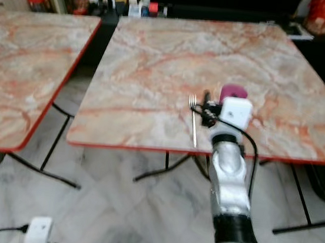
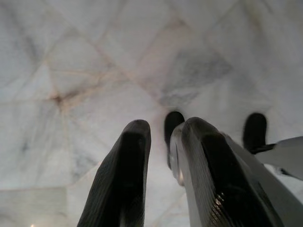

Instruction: Setting the table

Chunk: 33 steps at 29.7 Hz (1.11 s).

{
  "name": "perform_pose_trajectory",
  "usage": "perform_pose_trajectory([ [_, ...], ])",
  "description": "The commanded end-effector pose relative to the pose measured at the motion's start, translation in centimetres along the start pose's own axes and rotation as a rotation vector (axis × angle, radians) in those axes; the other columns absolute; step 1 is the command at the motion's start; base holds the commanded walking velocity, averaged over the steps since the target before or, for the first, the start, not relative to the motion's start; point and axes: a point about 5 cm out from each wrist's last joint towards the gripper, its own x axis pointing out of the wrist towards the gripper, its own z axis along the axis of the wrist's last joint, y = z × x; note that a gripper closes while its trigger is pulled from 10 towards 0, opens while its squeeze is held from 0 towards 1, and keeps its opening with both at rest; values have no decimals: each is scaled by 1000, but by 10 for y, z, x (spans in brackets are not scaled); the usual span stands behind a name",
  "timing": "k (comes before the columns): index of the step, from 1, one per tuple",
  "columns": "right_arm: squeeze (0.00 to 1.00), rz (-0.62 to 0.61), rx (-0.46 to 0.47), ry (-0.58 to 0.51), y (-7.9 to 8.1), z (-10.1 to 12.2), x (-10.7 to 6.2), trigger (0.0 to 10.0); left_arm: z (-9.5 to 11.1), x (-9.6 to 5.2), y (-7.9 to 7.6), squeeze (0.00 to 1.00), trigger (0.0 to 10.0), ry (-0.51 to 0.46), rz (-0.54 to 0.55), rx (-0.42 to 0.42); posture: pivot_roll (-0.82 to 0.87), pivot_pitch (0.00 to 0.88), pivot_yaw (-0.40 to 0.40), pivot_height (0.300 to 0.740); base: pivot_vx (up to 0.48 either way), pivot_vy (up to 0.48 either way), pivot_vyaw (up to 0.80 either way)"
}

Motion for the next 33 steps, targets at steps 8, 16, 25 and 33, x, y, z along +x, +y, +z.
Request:
perform_pose_trajectory([
  [8, 0, 51, 10, 20, 13, -2, 0, 10000, -2, -1, 13, 0, 10000, 11, 33, 6, -87, 110, 26, 740, 347, 0, 0],
  [16, 0, 68, 5, 43, 15, -6, -2, 10000, -3, -2, 15, 0, 10000, 18, 38, 8, -87, 111, 29, 740, 347, 0, 0],
  [25, 0, 92, -2, 60, 18, -9, -6, 10000, -4, -2, 16, 0, 10000, 14, 49, 10, -88, 115, 30, 740, 32, 0, 0],
  [33, 0, 76, -19, 100, 16, -16, -13, 10000, -7, -3, 15, 0, 10000, 31, 43, 15, -92, 120, 32, 740, 0, 0, 0],
])
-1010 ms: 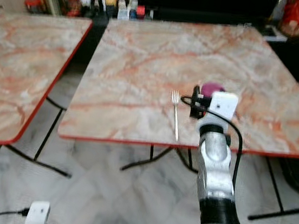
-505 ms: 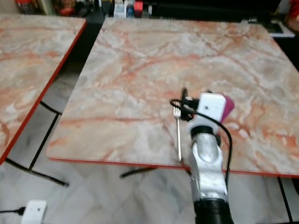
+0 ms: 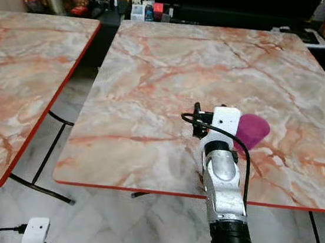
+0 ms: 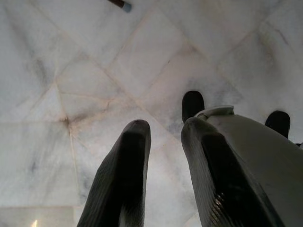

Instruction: Setting the table

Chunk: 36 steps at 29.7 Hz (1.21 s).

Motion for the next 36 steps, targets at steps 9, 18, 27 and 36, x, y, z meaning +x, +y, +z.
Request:
perform_pose_trajectory([
  [9, 0, -2, -20, 90, 3, -15, -7, 10000, -16, -4, 11, 0, 10000, 60, 1, 1, -93, 124, 35, 740, 0, 0, 0],
  [18, 0, -15, -40, 232, 3, -41, -8, 10000, -23, -6, 18, 0, 10000, 84, 0, 1, -91, 126, 34, 740, 0, 0, 0],
  [27, 0, -36, -12, 285, 2, -52, -10, 10000, -30, -6, 1, 0, 10000, 102, -17, 3, -86, 127, 35, 740, 0, 0, 0],
  [36, 0, -41, 9, 301, 2, -56, -10, 10000, -32, -5, -18, 0, 10000, 107, -35, 7, -83, 129, 36, 740, 0, 0, 0],
])
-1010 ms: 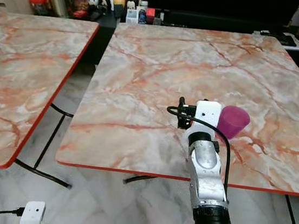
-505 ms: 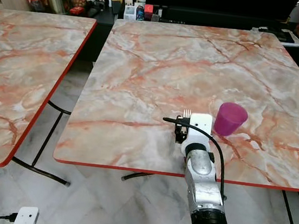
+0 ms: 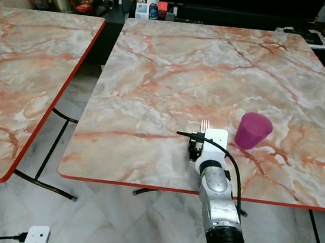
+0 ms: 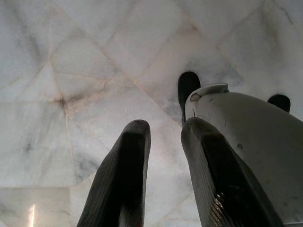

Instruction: Setting the table

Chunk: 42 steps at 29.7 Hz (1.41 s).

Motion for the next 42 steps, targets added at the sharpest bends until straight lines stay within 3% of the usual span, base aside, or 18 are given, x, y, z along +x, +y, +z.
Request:
perform_pose_trajectory([
  [1, 0, 1, 18, 3, 1, 1, 1, 10000, -16, -2, -10, 0, 10000, 57, -23, 14, -83, 129, 36, 740, 0, 0, 0],
  [11, 0, -13, 63, 38, 0, -4, 3, 10000, -13, -1, -22, 0, 10000, 49, -32, 17, -82, 129, 36, 740, 0, 0, 0],
  [17, 0, -11, 64, 51, 0, -6, 2, 10000, -2, 0, -4, 0, 10000, 30, -10, 20, -83, 131, 35, 740, 0, 0, 0],
  [19, 0, -1, 68, 46, 1, -6, 2, 10000, 5, 0, 16, 0, 10000, 8, 38, 17, -83, 132, 34, 740, 0, 0, 0],
  [25, 0, 7, 70, 43, 2, -5, 3, 10000, 6, -3, 37, 0, 10000, -20, 101, 13, -81, 133, 32, 740, 0, 0, 0],
  [42, 0, 19, 61, 76, 3, -12, 2, 10000, 2, -2, 28, 0, 10000, -6, 76, 11, -82, 133, 30, 740, 0, 0, 0],
])
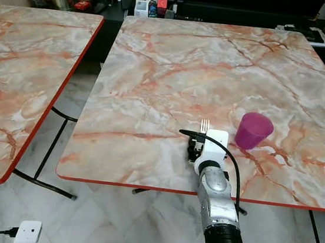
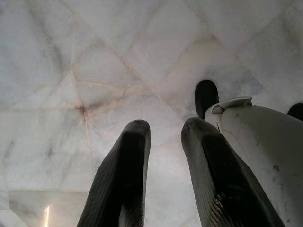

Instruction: Setting the table

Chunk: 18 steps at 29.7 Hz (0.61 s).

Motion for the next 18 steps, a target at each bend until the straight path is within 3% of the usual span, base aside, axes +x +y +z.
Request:
perform_pose_trajectory([
  [1, 0, 6, -2, 51, 1, -10, 0, 5255, -9, -2, 1, 0, 10000, 33, 3, -6, -82, 133, 30, 740, 0, 0, 0],
  [2, 0, 7, -3, 52, 1, -10, 0, 2000, -9, -2, 1, 0, 10000, 35, 1, -5, -82, 133, 30, 740, 0, 0, 0],
  [3, 0, 7, -3, 53, 2, -10, 0, 2000, -9, -2, 1, 0, 10000, 36, -2, -4, -82, 133, 30, 740, 0, 0, 0],
  [4, 0, 9, -3, 53, 2, -10, 0, 0, -10, -2, 1, 0, 10000, 38, -4, -5, -79, 134, 30, 740, 0, 0, 0],
  [18, 0, 10, -5, 39, 1, -5, 0, 0, -15, -2, 1, 0, 10000, 68, -30, -13, -80, 138, 30, 740, 0, 0, 0],
])
